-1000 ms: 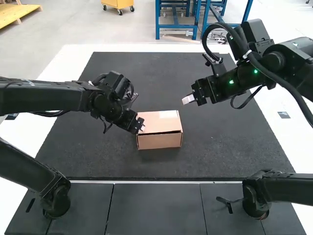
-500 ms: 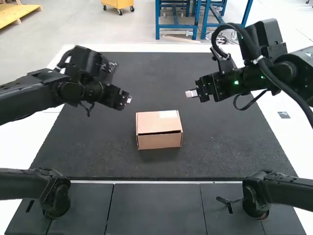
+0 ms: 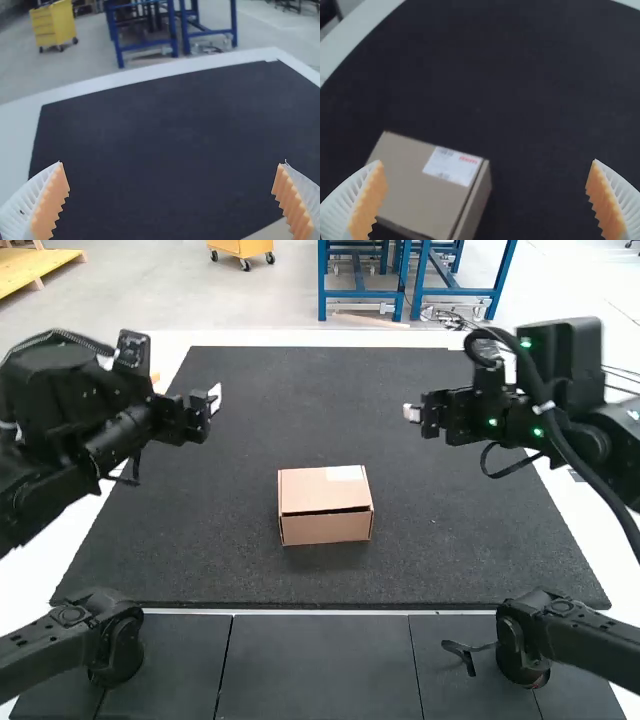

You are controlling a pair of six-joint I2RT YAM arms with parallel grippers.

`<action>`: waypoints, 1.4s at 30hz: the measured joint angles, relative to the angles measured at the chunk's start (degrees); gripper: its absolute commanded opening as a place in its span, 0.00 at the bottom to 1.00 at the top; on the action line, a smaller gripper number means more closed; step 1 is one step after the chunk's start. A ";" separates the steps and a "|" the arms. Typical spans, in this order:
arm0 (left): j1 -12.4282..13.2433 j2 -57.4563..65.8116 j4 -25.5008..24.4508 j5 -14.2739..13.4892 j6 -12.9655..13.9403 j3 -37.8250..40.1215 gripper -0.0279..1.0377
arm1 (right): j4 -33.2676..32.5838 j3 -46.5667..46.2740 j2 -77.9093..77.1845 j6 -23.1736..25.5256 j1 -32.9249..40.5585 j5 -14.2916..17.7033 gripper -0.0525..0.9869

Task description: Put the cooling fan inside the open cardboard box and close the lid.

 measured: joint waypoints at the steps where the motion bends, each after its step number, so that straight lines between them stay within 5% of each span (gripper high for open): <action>1: 0.22 -1.11 0.85 -0.96 0.00 -1.14 0.93 | 0.96 -0.83 -1.07 0.39 -0.83 0.00 0.93; 12: 3.34 -14.10 10.29 -5.55 0.22 -11.63 0.93 | 12.33 -16.37 -11.28 2.14 -3.45 0.52 0.93; 20: 10.51 -27.52 12.55 -6.56 1.29 -19.89 0.93 | 18.47 -28.17 -22.21 1.77 -4.87 1.68 0.93; 25: 12.28 -29.62 17.77 -6.45 1.95 -21.16 0.92 | 25.51 -34.82 -27.50 0.74 -5.81 2.19 0.93; 35: 12.63 -29.68 26.03 1.22 2.29 -27.19 0.92 | 34.36 -41.97 -32.94 -5.14 -6.84 2.34 0.93; 42: 17.62 -29.68 29.49 8.57 1.49 -32.15 0.93 | 39.54 -46.77 -35.69 -8.37 -8.09 2.34 0.93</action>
